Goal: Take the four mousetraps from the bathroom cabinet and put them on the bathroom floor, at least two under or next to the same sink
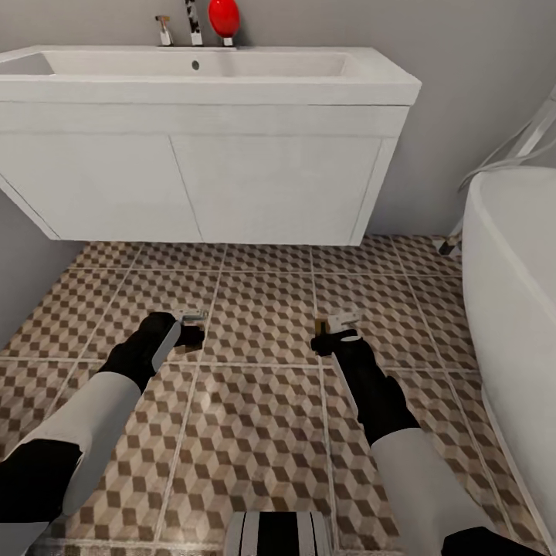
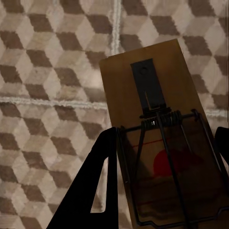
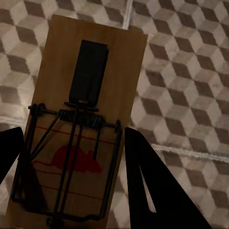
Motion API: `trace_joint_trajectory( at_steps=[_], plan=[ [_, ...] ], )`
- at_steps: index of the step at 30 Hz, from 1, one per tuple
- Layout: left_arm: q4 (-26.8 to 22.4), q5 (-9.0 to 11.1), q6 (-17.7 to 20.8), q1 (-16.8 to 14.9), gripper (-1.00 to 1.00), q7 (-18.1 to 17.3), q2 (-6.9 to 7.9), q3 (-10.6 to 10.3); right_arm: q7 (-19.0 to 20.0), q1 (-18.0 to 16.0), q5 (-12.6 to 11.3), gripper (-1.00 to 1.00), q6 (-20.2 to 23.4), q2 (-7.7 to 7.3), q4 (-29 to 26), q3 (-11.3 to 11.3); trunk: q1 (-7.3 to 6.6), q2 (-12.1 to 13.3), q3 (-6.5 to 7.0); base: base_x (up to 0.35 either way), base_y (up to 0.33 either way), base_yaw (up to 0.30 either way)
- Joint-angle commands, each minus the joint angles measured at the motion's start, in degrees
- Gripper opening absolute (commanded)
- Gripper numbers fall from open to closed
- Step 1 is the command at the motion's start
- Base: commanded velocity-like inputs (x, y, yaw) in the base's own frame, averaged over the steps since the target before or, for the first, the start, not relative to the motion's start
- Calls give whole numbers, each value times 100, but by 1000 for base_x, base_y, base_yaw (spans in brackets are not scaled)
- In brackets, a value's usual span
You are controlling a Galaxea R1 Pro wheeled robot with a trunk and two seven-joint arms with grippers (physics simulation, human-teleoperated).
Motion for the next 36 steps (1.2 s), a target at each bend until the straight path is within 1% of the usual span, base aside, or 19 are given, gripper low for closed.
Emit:
trace_joint_trajectory(
  at_steps=[1, 7, 36],
  plan=[
    [-67, 49, 19, -1, -100, 55, 7, -43, -32, -3, -14, -100, 28, 0, -5, 8, 1, -3, -35, 0, 0, 0],
    [-150, 49, 7, -2, -100, 55, 10, -50, -32, -3, -14, -100, 28, 0, -5, 6, 16, -11, -215, 0, 0, 0],
    [-165, 49, -3, 3, -100, 55, 14, -51, -38, -3, -5, -100, 27, 0, -14, 15, 91, -50, -1091, 0, 0, 0]
  ],
)
